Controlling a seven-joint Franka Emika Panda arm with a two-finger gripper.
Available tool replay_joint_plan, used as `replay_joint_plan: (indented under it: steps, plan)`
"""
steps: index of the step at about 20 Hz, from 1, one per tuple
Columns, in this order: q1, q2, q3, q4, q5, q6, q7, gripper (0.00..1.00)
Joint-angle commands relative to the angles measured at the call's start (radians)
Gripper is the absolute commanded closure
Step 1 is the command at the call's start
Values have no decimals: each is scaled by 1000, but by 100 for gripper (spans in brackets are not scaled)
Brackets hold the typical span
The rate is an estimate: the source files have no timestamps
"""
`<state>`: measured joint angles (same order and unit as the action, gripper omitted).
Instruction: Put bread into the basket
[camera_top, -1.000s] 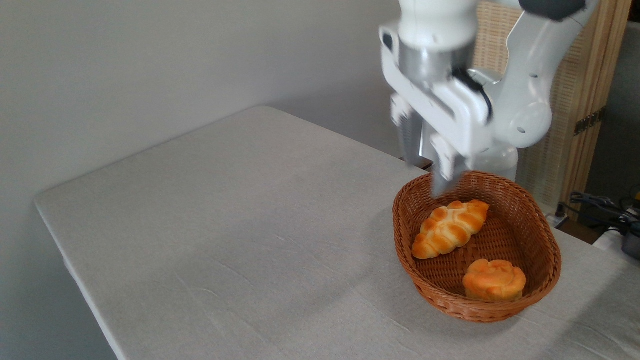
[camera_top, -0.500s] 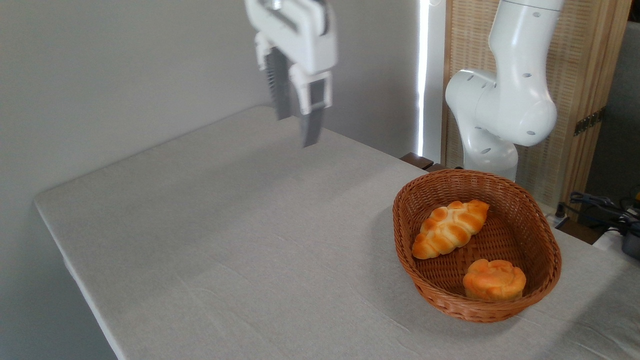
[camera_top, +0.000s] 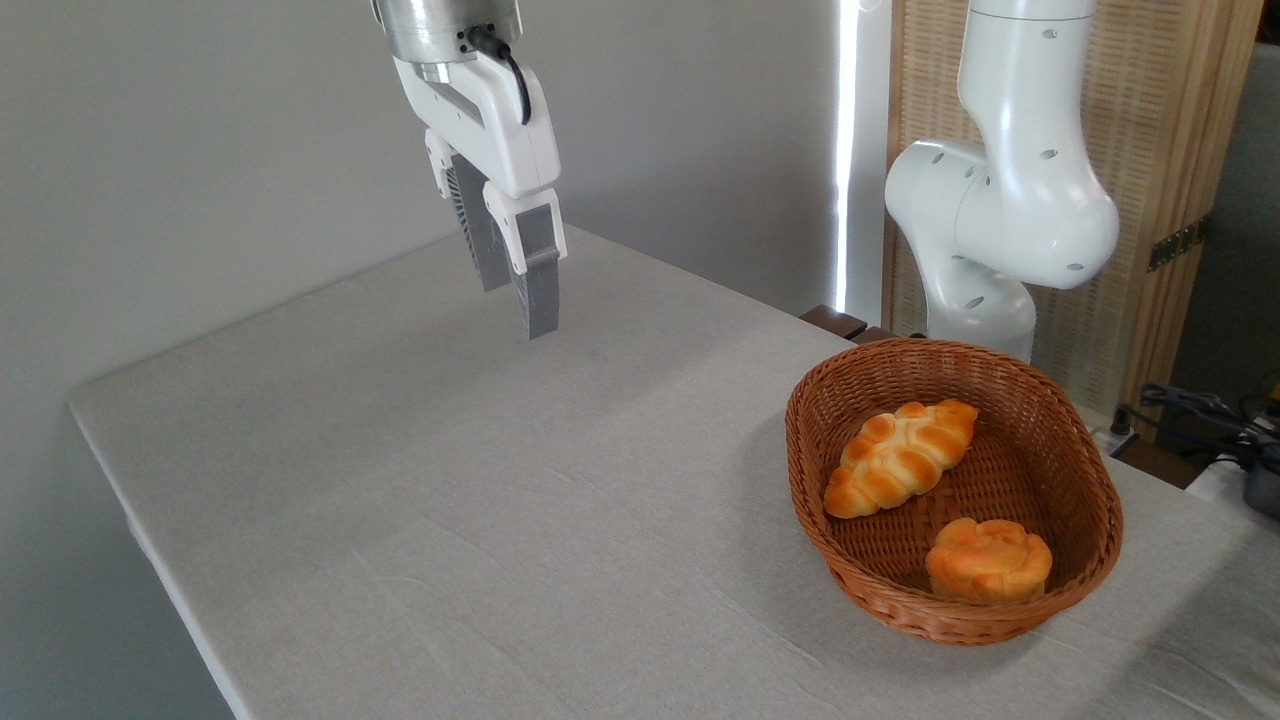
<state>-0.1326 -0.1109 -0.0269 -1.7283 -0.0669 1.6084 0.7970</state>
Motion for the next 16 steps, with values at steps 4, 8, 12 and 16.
replay_joint_plan:
  steps: [4,8,12,16]
  plan:
    - [47,5,5,67,13,10,-4,0]
    - [76,25,10,110,12,1,-4,0]
    - [106,34,-4,113,9,-1,-10,0]
    - [119,48,-19,122,6,-2,-13,0]
